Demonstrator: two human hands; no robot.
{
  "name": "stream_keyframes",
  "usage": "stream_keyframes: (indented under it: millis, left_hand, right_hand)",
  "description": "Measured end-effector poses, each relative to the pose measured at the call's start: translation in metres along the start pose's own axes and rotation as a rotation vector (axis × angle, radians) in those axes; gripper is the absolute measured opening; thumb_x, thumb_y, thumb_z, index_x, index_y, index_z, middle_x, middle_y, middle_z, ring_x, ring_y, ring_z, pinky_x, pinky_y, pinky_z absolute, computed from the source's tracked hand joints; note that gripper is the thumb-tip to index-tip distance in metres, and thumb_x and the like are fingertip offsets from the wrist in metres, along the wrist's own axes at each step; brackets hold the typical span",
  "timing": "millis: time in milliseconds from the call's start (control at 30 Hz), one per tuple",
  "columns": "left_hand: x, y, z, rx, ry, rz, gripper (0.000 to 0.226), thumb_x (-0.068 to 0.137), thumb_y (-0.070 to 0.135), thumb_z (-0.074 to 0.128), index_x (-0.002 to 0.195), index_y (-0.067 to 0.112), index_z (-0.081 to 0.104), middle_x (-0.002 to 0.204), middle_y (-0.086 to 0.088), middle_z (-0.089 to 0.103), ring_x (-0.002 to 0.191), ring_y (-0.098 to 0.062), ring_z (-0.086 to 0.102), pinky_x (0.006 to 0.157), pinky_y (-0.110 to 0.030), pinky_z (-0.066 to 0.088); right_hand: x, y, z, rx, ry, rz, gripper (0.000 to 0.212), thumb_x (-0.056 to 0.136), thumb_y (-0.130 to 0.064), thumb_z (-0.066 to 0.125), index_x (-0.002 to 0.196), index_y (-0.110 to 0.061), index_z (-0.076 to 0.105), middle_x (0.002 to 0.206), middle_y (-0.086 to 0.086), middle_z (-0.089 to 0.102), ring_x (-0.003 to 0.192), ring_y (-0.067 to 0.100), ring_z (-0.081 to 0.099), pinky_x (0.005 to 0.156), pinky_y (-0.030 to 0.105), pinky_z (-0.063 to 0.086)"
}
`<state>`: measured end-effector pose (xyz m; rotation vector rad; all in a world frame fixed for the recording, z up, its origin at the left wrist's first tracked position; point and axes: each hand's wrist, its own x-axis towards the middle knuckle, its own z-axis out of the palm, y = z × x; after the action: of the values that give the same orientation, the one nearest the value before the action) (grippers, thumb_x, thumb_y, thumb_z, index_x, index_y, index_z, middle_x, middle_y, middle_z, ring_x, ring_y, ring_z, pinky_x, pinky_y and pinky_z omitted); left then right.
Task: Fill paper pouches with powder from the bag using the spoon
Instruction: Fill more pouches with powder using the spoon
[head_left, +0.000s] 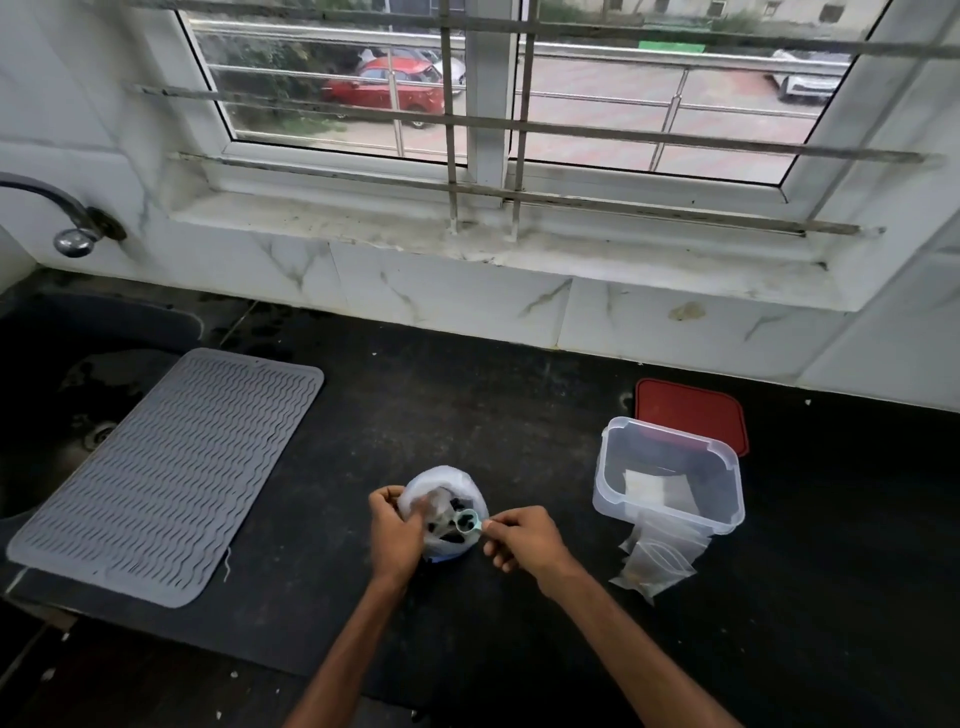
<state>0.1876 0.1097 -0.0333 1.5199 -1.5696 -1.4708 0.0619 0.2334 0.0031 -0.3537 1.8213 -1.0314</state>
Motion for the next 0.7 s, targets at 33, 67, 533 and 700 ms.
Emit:
stream_keyframes:
  millis: [33,67,533,700]
  left_hand:
    - [0.000,0.002,0.002,0.003,0.024,-0.007,0.024,0.092,0.016,0.065,0.107,0.014,0.046,0.097,-0.004,0.061,0.085,-0.019,0.063,0.067,-0.028,0.049]
    - [0.000,0.004,0.003,0.006,0.055,-0.017,0.021,0.093,0.013,0.063,0.106,0.014,0.047,0.096,-0.005,0.061,0.087,-0.023,0.063,0.068,-0.030,0.047]
    - [-0.064,0.044,0.046,0.283,0.153,0.655,0.072,0.079,0.018,0.080,0.138,0.009,0.039,0.153,-0.013,0.032,0.142,-0.027,0.033,0.118,-0.041,0.029]
    - [-0.132,0.043,0.131,0.393,-0.453,0.644,0.053,0.084,0.040,0.074,0.129,0.024,0.052,0.126,0.010,0.054,0.115,-0.004,0.054,0.097,-0.022,0.047]
  right_hand:
    - [-0.002,0.000,-0.005,-0.003,-0.007,0.005,0.015,0.096,-0.014,0.060,0.098,-0.003,0.071,0.069,0.006,0.068,0.051,0.009,0.056,0.048,0.021,0.046]
    - [-0.004,-0.001,-0.009,-0.011,-0.010,0.004,0.015,0.096,-0.015,0.060,0.098,-0.005,0.072,0.070,0.006,0.069,0.052,0.009,0.057,0.049,0.021,0.046]
    - [-0.089,0.008,-0.141,0.113,0.208,-0.127,0.010,0.095,-0.021,0.063,0.096,-0.021,0.073,0.078,0.005,0.074,0.063,0.009,0.063,0.062,0.023,0.053]
    - [-0.107,0.043,-0.196,0.030,0.359,-0.164,0.011,0.094,-0.014,0.064,0.094,-0.015,0.075,0.069,0.007,0.071,0.053,0.010,0.056,0.047,0.019,0.043]
